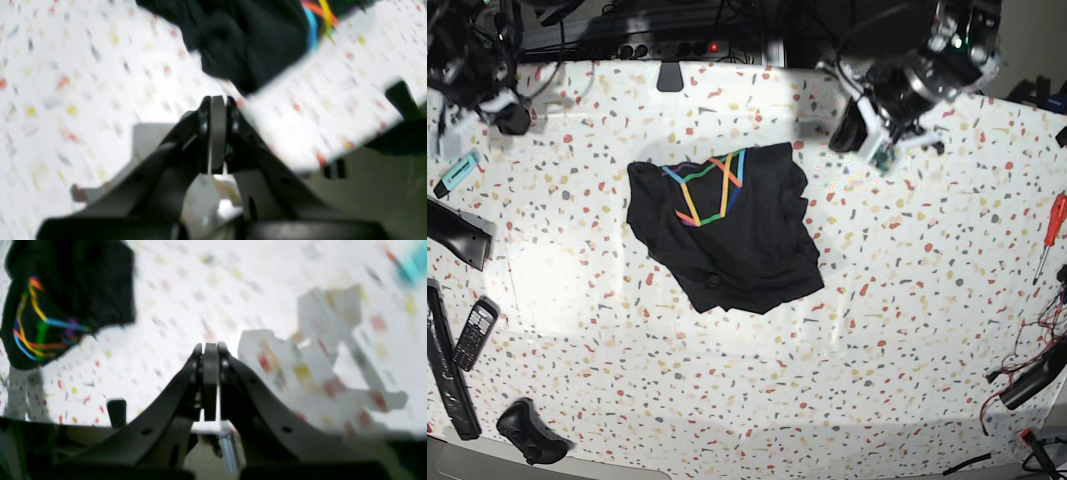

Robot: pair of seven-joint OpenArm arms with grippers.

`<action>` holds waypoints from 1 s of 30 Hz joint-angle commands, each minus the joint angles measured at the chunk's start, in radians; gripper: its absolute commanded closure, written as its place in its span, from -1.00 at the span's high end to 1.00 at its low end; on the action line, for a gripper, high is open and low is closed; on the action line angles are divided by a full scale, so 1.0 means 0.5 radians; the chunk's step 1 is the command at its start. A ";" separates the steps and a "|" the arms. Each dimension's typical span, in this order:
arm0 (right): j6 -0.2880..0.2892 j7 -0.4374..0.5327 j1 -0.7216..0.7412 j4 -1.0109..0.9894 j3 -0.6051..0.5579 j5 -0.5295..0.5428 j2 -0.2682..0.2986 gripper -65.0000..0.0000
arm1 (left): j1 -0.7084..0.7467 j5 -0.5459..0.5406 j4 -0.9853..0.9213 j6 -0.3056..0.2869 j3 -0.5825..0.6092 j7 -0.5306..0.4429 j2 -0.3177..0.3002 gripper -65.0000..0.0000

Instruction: Fold the T-shirt properly

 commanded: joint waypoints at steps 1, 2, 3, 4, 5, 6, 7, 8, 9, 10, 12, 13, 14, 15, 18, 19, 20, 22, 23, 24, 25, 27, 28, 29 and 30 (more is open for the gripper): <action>0.011 0.031 -0.060 0.040 0.063 0.064 0.006 -1.00 | 0.060 -0.005 0.071 -0.008 -0.043 -0.008 -0.005 -1.00; 0.011 0.031 -0.123 0.040 0.116 0.085 -0.016 -1.00 | 0.128 -0.005 0.096 -0.008 -0.076 0.011 -0.006 -1.00; 0.011 0.031 -0.185 0.040 0.162 0.089 -0.037 -1.00 | 0.193 -0.005 0.106 -0.008 -0.107 0.019 -0.006 -1.00; 0.011 0.031 -0.246 0.040 0.202 0.085 -0.060 -1.00 | 0.253 -0.005 0.106 -0.008 -0.136 0.031 -0.006 -1.00; 0.011 0.031 -0.311 0.040 0.238 0.086 -0.082 -1.00 | 0.314 -0.004 0.105 -0.008 -0.163 0.047 -0.006 -1.00; 0.011 0.031 -0.374 0.040 0.265 0.086 -0.104 -1.00 | 0.374 -0.004 0.105 -0.008 -0.187 0.060 -0.006 -1.00; 0.011 0.031 -0.439 0.040 0.278 0.077 -0.123 -1.00 | 0.431 -0.005 0.105 -0.008 -0.211 0.066 -0.006 -1.00; 0.011 0.031 -0.502 0.039 0.279 0.057 -0.139 -1.00 | 0.488 -0.005 0.101 -0.008 -0.235 0.066 -0.006 -1.00; 0.011 0.031 -0.559 0.036 0.272 0.030 -0.159 -1.00 | 0.541 -0.005 0.091 -0.008 -0.255 0.066 -0.005 -1.00; 0.011 0.031 -0.606 0.035 0.263 -0.003 -0.178 -1.00 | 0.587 -0.005 0.070 -0.008 -0.272 0.066 -0.005 -1.00; 0.011 0.031 -0.673 0.026 0.224 -0.075 -0.214 -1.00 | 0.653 -0.001 -0.015 -0.008 -0.275 0.066 -0.006 -1.00; 0.011 0.031 -0.697 0.014 0.191 -0.104 -0.225 -1.00 | 0.670 -0.002 -0.086 -0.008 -0.275 0.066 -0.005 -1.00; 0.011 0.031 -0.705 -0.011 0.148 -0.111 -0.227 -1.00 | 0.671 -0.008 -0.175 -0.008 -0.275 0.065 -0.005 -1.00; 0.011 0.031 -0.706 -0.051 0.098 -0.123 -0.225 -1.00 | 0.663 -0.021 -0.281 -0.008 -0.274 0.053 -0.005 -1.00; 0.011 0.033 -0.691 -0.217 -0.098 -0.162 -0.211 -1.00 | 0.599 -0.021 -0.639 -0.008 -0.273 -0.019 -0.005 -1.00; 0.011 0.040 -0.690 -0.287 -0.182 -0.162 -0.193 -1.00 | 0.567 -0.020 -0.765 -0.008 -0.273 -0.033 -0.005 -1.00; 0.011 0.062 -0.686 -0.359 -0.275 -0.163 -0.166 -1.00 | 0.531 -0.020 -0.895 -0.008 -0.274 -0.043 -0.005 -1.00; 0.011 0.198 -0.680 -0.513 -0.474 -0.227 -0.097 -1.00 | 0.453 -0.021 -1.164 -0.008 -0.274 -0.097 -0.005 -1.00; 0.011 0.281 -0.665 -0.594 -0.573 -0.298 -0.056 -1.00 | 0.412 -0.021 -1.301 -0.007 -0.274 -0.139 -0.002 -1.00; 0.011 0.338 -0.639 -0.682 -0.665 -0.378 -0.019 -1.00 | 0.369 -0.020 -1.441 -0.007 -0.274 -0.180 0.002 -1.00; 0.011 0.369 -0.597 -0.775 -0.748 -0.455 0.018 -1.00 | 0.324 -0.021 -1.582 -0.007 -0.274 -0.218 0.009 -1.00; 0.011 0.389 -0.486 -0.987 -0.884 -0.554 0.075 -1.00 | 0.225 -0.021 -1.860 -0.007 -0.274 -0.274 0.027 -1.00; 0.011 0.392 -0.424 -1.104 -0.937 -0.560 0.099 -1.00 | 0.172 -0.020 -1.994 -0.007 -0.274 -0.291 0.040 -1.00; 0.011 0.394 -0.364 -1.227 -0.982 -0.557 0.118 -1.00 | 0.118 -0.020 -2.118 -0.007 -0.274 -0.291 0.053 -1.00; 0.011 0.417 -0.302 -1.348 -1.021 -0.558 0.134 -1.00 | 0.061 -0.020 -2.231 -0.006 -0.274 -0.291 0.070 -1.00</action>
